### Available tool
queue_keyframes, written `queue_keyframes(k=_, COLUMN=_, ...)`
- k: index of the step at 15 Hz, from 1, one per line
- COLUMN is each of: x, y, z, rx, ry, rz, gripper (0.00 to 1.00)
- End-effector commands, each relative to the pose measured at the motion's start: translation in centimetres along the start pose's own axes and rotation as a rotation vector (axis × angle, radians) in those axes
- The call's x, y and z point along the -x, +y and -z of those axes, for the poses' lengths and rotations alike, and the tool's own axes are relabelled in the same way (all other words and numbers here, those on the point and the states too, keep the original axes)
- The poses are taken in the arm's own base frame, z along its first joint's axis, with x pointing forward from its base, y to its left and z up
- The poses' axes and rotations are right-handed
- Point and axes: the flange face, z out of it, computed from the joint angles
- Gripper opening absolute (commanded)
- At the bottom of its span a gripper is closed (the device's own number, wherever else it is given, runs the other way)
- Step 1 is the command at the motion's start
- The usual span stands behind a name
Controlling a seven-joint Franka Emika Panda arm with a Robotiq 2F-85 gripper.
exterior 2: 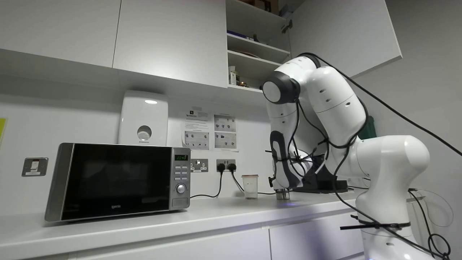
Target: Remove the object from the shelve and put it on the base top
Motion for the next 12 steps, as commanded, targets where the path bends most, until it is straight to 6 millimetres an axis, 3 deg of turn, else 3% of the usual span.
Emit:
queue_keyframes(k=1, x=1.4, y=0.5, z=-1.1, rx=0.014, ry=-0.109, rz=0.024, gripper=0.49)
queue_keyframes(k=6, x=1.6, y=0.9, z=-1.0, rx=0.005, ry=-0.131, rz=0.02, gripper=0.49)
queue_keyframes(k=7, x=1.6, y=0.9, z=-1.0, rx=0.001, ry=-0.136, rz=0.018, gripper=0.8)
queue_keyframes(k=8, x=1.7, y=1.0, z=-1.0, rx=0.002, ry=-0.146, rz=0.019, gripper=0.95)
queue_keyframes(k=9, x=1.7, y=1.0, z=-1.3, rx=0.01, ry=-0.172, rz=0.027, gripper=1.0)
queue_keyframes(k=12, x=3.4, y=1.5, z=-1.9, rx=0.052, ry=-0.299, rz=0.052, gripper=1.0)
